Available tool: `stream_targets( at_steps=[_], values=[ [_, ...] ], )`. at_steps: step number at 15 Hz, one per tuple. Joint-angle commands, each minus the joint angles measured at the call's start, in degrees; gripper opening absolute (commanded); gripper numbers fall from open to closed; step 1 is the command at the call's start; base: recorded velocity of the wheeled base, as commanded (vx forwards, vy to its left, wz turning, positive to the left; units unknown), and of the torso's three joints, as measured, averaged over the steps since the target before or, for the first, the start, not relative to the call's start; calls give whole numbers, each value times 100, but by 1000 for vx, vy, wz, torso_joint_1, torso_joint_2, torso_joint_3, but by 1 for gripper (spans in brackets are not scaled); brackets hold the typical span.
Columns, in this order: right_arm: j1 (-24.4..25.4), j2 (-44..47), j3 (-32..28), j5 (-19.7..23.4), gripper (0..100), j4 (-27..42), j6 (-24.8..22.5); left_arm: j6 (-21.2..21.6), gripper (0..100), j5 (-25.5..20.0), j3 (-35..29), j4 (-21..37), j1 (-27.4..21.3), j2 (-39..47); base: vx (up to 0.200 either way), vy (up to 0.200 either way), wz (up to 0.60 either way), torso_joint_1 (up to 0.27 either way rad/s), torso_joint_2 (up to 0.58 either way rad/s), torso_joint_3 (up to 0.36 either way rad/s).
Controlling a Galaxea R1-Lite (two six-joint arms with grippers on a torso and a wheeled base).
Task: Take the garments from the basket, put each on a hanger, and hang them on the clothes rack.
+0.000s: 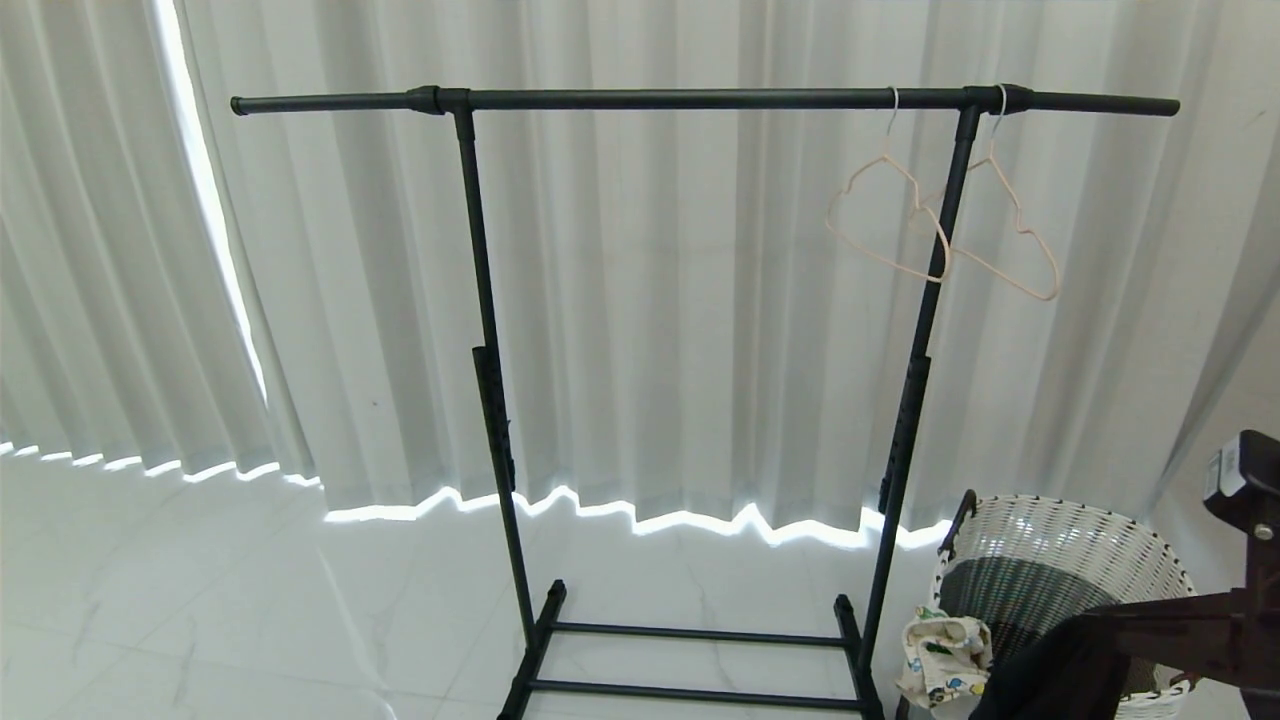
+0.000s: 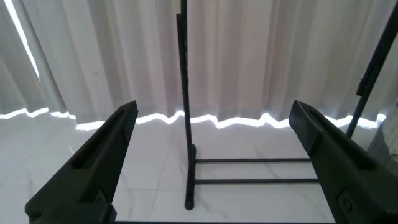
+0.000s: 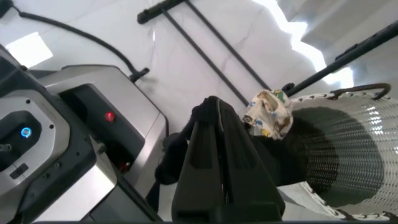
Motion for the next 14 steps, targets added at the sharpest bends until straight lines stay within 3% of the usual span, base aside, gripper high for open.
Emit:
stream_targets(
  at_steps=[1, 2, 3, 6, 11, 14],
  values=[
    [21, 270, -15, -10, 0, 3, 3, -99, 100, -314, -322, -102, -26, 96, 0, 0, 0, 0, 0, 0],
    [29, 270, -15, -18, 0, 3, 3, -469, 100, -955, -893, -128, -176, 553, 0, 0, 0, 0, 0, 0],
    [38, 279, -24, -27, 0, 3, -6, -741, 100, -1140, -1535, -234, -360, 1238, 0, 0, 0, 0, 0, 0],
    [47, 367, -182, -98, 0, 3, -6, -811, 100, -1149, -2941, -339, -1020, 3471, 0, 0, 0, 0, 0, 0],
    [407, 683, -375, -291, 0, -234, -14, -785, 100, -1245, -3135, -339, -2303, 4868, 0, 0, 0, 0, 0, 0],
    [513, 964, -648, -282, 0, -252, -6, -785, 100, -1254, -2915, -339, -2566, 5026, 0, 0, 0, 0, 0, 0]
  ],
)
